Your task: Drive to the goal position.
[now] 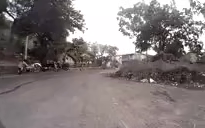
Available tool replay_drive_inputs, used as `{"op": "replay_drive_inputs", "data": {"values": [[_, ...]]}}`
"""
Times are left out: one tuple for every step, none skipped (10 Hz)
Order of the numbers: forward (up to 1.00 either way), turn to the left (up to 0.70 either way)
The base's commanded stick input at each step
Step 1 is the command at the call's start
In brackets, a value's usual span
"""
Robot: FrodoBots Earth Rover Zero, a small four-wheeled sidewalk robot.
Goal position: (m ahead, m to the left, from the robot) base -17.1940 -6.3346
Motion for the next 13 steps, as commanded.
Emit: {"op": "replay_drive_inputs", "data": {"values": [[0.7,-0.27],[0.7,-0.27],[0.7,-0.27],[0.7,-0.27],[0.7,-0.27],[0.7,-0.27],[0.7,-0.27],[0.7,-0.27],[0.7,-0.21],[0.7,-0.1],[0.0,0.0],[0.0,0.0],[0.0,0.0]]}}
